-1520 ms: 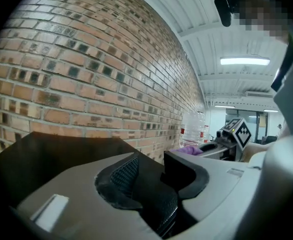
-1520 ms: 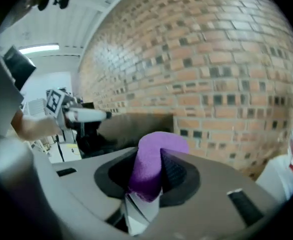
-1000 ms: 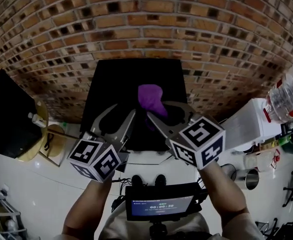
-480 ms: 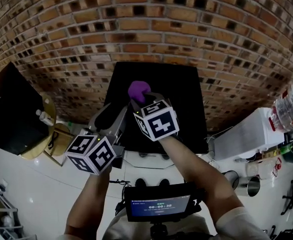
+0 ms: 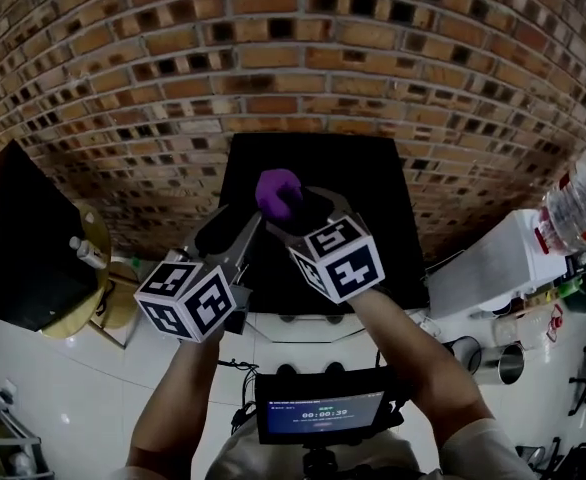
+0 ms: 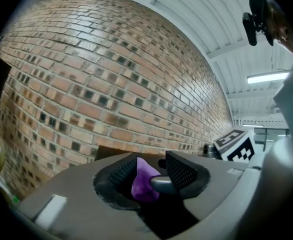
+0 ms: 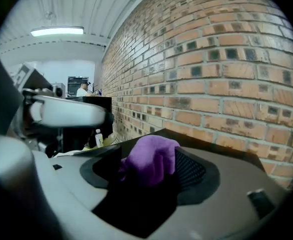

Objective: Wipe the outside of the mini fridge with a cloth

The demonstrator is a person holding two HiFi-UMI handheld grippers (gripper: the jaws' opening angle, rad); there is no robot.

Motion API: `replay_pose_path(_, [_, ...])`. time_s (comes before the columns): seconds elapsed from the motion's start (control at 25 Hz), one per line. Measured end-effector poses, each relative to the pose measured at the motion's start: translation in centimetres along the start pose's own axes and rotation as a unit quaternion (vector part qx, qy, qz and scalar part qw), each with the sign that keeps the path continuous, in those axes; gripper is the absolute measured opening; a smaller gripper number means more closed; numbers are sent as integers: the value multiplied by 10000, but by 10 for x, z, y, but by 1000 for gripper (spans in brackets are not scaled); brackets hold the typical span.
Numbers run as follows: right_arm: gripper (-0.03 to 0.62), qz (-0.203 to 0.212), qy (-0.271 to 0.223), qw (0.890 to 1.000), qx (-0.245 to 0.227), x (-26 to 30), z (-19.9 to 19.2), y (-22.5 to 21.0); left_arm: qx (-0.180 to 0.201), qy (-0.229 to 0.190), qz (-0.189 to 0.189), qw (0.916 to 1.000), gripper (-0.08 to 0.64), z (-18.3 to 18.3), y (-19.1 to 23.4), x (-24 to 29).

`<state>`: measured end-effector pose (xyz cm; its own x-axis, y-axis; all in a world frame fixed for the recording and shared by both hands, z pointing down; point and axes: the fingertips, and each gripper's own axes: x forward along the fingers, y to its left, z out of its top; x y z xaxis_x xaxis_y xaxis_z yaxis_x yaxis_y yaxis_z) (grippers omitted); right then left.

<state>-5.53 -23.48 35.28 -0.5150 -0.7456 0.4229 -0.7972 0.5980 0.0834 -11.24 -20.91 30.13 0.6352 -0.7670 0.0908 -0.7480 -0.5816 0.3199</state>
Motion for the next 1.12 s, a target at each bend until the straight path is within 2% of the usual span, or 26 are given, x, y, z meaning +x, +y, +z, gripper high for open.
replay_pose_path(0.08, [351,-129,-108,9998,70,-24,-6,-10,108,166,-49,9998,192,-1,1,10])
replay_pose_path(0.24, [351,-389,-200,9986,284,-53,-18,-30,377,697,-43,9968,300,-13,3,39])
replay_pose_path(0.44, [350,-144,-288,9980,551,-53,-27,-36,951,1275,234,9870,316,-31,12,74])
replay_pose_path(0.56, [345,-44,-386,9969,683,-53,-27,-39,1261,1518,485,9791,281,-39,16,87])
replay_pose_path(0.76, [328,268,-392,9967,655,-50,-25,-34,1324,1995,623,9689,273,-61,21,96])
replay_pose_path(0.92, [308,436,-516,9949,749,-49,-20,-36,1502,2066,791,9636,228,-61,24,97])
replay_pose_path(1.12, [307,657,-533,9941,682,-47,-19,-34,1528,2070,953,9616,142,-58,31,95])
